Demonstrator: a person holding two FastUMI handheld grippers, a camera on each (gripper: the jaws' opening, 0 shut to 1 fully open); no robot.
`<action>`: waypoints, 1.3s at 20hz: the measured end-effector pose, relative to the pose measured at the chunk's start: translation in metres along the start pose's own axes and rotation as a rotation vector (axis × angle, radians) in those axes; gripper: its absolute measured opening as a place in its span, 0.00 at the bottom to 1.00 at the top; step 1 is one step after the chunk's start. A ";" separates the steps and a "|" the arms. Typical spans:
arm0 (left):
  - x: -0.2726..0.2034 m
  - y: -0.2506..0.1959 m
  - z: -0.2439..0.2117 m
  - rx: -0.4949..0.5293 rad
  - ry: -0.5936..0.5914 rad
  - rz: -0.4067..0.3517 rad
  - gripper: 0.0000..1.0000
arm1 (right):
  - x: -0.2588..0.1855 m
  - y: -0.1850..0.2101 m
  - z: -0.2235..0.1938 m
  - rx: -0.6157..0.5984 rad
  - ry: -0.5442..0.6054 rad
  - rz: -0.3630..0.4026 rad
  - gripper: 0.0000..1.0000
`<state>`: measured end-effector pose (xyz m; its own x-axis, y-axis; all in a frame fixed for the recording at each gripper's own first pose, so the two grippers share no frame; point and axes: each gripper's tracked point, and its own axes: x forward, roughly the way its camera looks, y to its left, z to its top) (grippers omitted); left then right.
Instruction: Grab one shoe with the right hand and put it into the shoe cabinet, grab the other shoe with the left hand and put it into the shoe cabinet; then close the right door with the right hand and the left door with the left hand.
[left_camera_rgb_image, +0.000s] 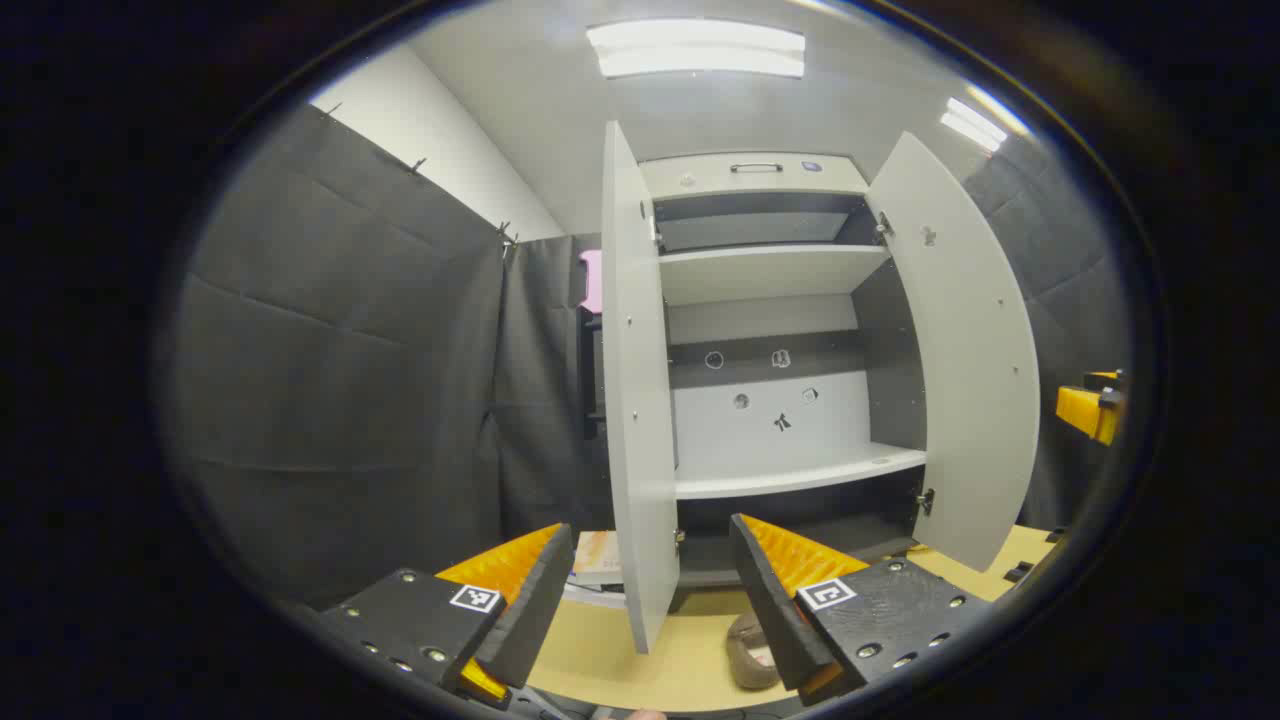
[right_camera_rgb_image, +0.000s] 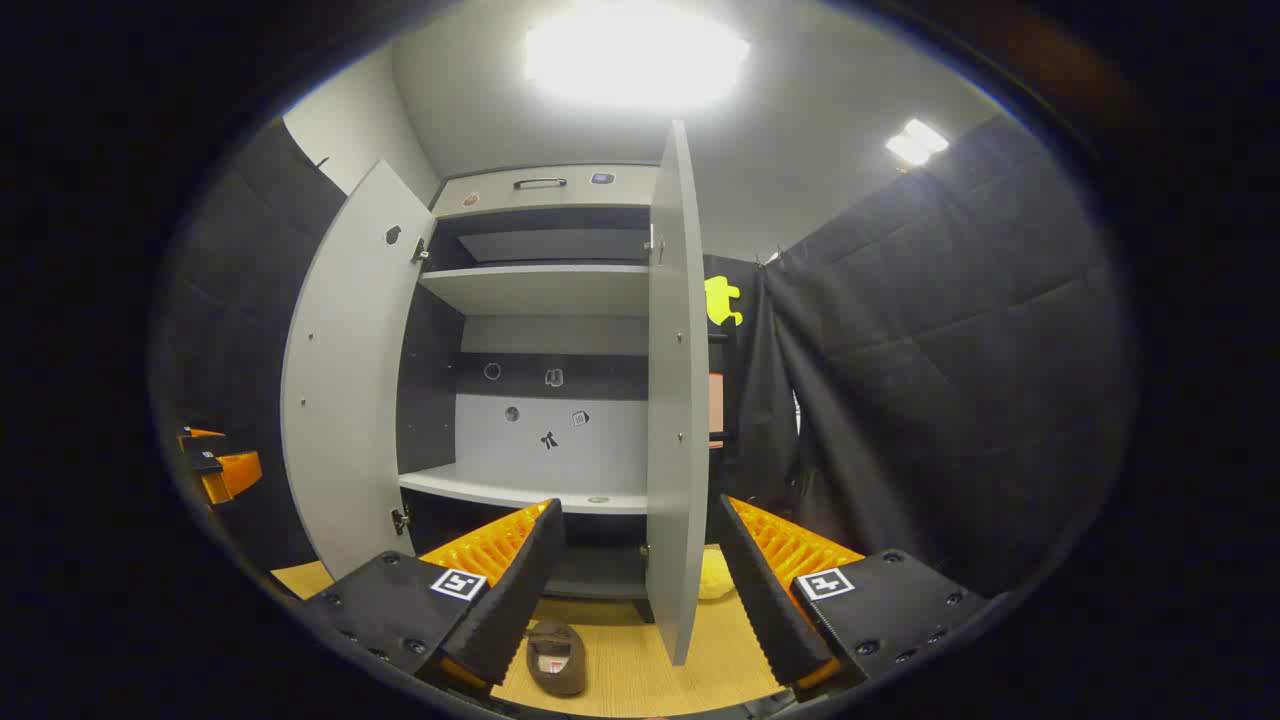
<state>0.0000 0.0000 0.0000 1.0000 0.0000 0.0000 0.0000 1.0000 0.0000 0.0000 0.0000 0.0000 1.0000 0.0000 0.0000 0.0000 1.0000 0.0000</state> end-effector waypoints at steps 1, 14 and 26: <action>-0.001 -0.001 0.000 0.002 0.000 0.000 0.99 | 0.000 0.000 0.001 0.002 -0.001 0.001 0.96; -0.007 -0.013 0.006 0.006 -0.010 -0.008 0.91 | -0.007 -0.010 0.001 0.012 0.007 -0.018 0.96; -0.024 -0.027 0.007 -0.004 -0.004 0.053 0.98 | 0.001 0.029 -0.040 -0.023 0.093 0.200 0.97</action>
<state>-0.0236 -0.0269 0.0069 0.9986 0.0530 0.0035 -0.0530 0.9986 -0.0037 0.0009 0.0290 -0.0401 0.9758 0.1973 -0.0944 -0.1994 0.9798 -0.0131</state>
